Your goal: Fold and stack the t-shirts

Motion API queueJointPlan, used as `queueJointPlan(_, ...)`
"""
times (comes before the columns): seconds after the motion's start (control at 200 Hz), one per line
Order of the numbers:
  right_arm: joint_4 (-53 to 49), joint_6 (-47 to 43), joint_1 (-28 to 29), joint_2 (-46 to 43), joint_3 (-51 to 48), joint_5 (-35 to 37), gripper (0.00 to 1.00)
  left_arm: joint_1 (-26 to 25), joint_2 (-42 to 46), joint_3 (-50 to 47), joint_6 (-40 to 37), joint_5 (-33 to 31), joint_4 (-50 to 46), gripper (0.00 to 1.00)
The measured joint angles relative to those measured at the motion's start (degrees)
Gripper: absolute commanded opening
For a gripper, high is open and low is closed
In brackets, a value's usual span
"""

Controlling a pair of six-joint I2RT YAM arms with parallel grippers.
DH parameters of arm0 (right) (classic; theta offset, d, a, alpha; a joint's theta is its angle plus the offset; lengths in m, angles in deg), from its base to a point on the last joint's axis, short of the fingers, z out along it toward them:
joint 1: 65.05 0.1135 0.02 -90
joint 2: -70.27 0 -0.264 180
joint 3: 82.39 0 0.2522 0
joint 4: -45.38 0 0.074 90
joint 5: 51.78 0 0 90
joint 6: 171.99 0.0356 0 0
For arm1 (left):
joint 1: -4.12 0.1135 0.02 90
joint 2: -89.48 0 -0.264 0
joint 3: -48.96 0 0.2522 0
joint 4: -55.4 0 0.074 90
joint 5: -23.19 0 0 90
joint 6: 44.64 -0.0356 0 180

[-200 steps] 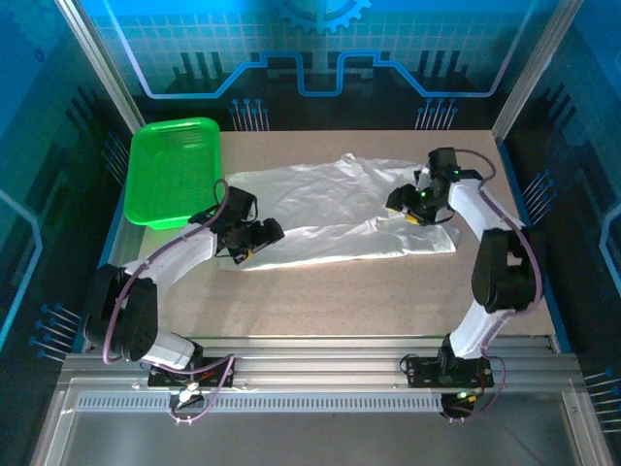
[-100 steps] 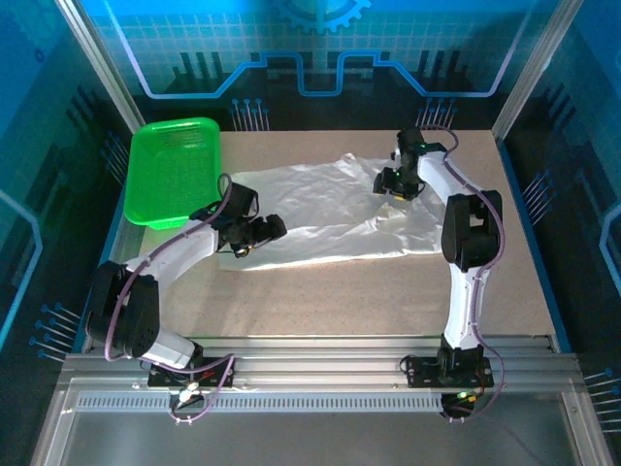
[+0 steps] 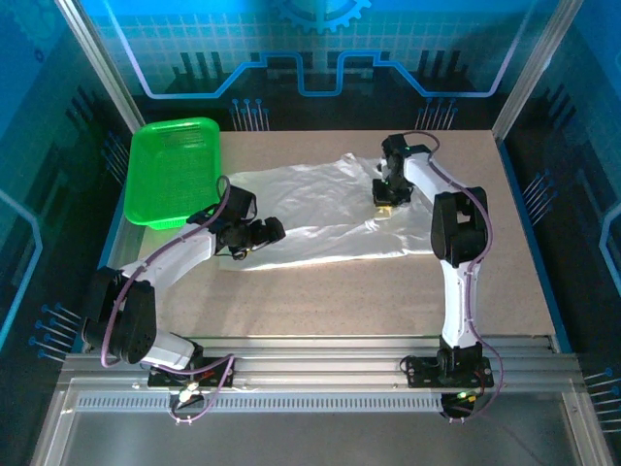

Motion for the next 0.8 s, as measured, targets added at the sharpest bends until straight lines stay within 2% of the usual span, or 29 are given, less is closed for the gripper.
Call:
queueJointPlan(0.3, -1.07, -1.27, 2.75, 3.02, 8.79, 0.48, 0.02, 0.22, 0.76, -2.43, -0.02, -0.22, 0.0, 0.9)
queueJointPlan(0.4, -0.46, -1.95, 3.61, 5.97, 12.59, -0.37, 0.14, 0.22, 0.76, -3.13, -0.02, -0.42, -0.04, 0.9)
queueJointPlan(0.49, 0.44, -3.17, 3.85, 7.37, 13.44, -2.73, 0.41, 0.22, 0.74, -3.45, -0.02, -0.68, -0.31, 0.91)
queueJointPlan(0.595, 1.36, -3.48, 3.72, 6.62, 12.57, -4.42, 0.56, 0.22, 0.7, -3.43, 0.15, -1.53, -0.83, 0.92)
queueJointPlan(0.66, 3.69, -3.15, 3.28, 2.49, 7.06, -4.55, 0.67, 0.37, 0.48, -3.3, 0.26, -2.01, -1.38, 0.92)
queueJointPlan(0.71, 4.74, -1.97, 2.43, -3.5, 0.15, -4.42, 0.71, 0.57, 0.07, -2.82, 0.57, -2.58, -1.97, 0.93)
queueJointPlan(0.8, 4.83, -0.57, -0.35, -14.67, -9.84, -4.48, 0.67, 1.01, -1.05, -1.14, 1.29, -4.13, -3.28, 0.91)
